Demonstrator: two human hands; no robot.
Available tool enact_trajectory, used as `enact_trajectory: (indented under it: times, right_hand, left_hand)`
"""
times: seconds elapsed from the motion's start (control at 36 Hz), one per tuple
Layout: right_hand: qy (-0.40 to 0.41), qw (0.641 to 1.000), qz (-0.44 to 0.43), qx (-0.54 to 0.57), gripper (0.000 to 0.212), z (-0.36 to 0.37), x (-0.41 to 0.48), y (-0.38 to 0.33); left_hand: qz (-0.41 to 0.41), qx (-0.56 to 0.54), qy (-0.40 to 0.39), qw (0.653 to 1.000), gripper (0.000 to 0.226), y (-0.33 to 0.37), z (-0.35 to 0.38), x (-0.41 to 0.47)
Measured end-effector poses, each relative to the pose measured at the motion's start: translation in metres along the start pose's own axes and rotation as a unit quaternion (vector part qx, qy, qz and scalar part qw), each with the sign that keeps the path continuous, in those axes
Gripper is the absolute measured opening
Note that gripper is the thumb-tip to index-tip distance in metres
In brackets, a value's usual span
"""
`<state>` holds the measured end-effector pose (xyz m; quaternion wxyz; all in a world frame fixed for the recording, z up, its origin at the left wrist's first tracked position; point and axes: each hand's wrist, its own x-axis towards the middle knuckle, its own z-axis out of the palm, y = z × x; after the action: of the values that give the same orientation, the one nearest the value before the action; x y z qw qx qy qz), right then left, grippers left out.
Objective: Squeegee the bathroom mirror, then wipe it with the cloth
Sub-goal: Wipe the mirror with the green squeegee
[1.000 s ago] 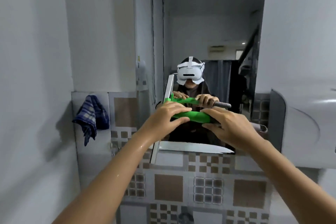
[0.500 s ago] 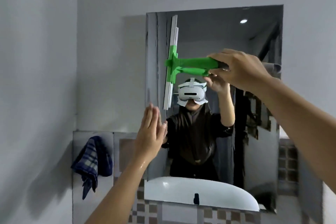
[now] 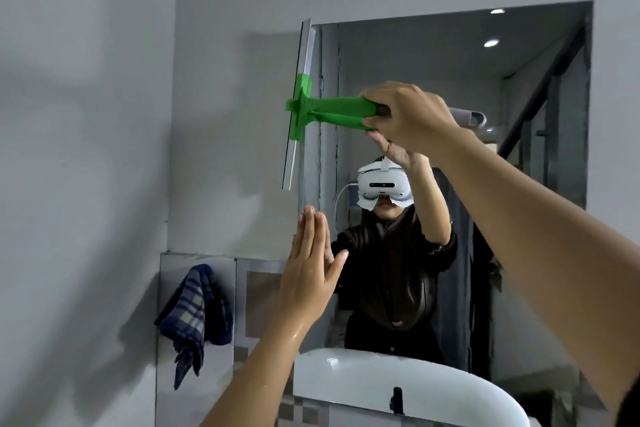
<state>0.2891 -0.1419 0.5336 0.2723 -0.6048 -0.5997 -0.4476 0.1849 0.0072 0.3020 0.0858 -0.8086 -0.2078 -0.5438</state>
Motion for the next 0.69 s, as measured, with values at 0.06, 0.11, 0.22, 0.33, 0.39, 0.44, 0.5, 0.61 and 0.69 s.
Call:
enact_trajectory:
  times: [0.06, 0.11, 0.22, 0.33, 0.39, 0.44, 0.5, 0.61, 0.69]
  right_hand:
    - [-0.009, 1.000, -0.001, -0.002, 0.026, -0.003, 0.000, 0.000]
    - [-0.014, 1.000, 0.003, 0.003, 0.028, -0.007, 0.000, 0.001]
    - [-0.027, 1.000, 0.015, 0.005, 0.036, -0.013, -0.001, 0.005]
    - [-0.042, 0.999, 0.010, -0.001, 0.034, -0.022, -0.001, 0.004]
    - [-0.044, 0.999, 0.008, -0.009, 0.035, -0.028, -0.001, 0.004]
    - [-0.044, 0.999, 0.019, -0.013, 0.035, -0.033, -0.004, 0.008]
    - [-0.045, 0.998, 0.035, -0.010, 0.037, -0.038, -0.009, 0.012]
    - [-0.051, 0.997, 0.058, -0.007, 0.035, -0.047, -0.023, 0.022]
    - [-0.043, 0.996, 0.076, -0.013, 0.038, -0.052, -0.036, 0.027]
  left_hand:
    - [0.000, -0.003, 0.003, 1.000, 0.074, 0.000, 0.001, 0.000]
    - [0.000, -0.010, 0.007, 1.000, 0.074, 0.000, 0.002, -0.001]
    - [-0.001, -0.015, 0.013, 1.000, 0.074, -0.001, 0.004, -0.001]
    - [0.002, -0.018, 0.010, 1.000, 0.075, -0.003, 0.005, 0.000]
    - [0.006, -0.023, 0.006, 1.000, 0.074, -0.004, 0.004, 0.000]
    - [0.006, -0.030, 0.006, 1.000, 0.074, -0.005, 0.004, 0.000]
    - [0.006, -0.034, 0.005, 0.999, 0.074, -0.005, 0.003, 0.000]
    - [0.000, -0.044, 0.007, 0.999, 0.075, -0.004, 0.005, 0.000]
    - [0.000, -0.052, 0.010, 0.999, 0.076, -0.004, 0.005, 0.000]
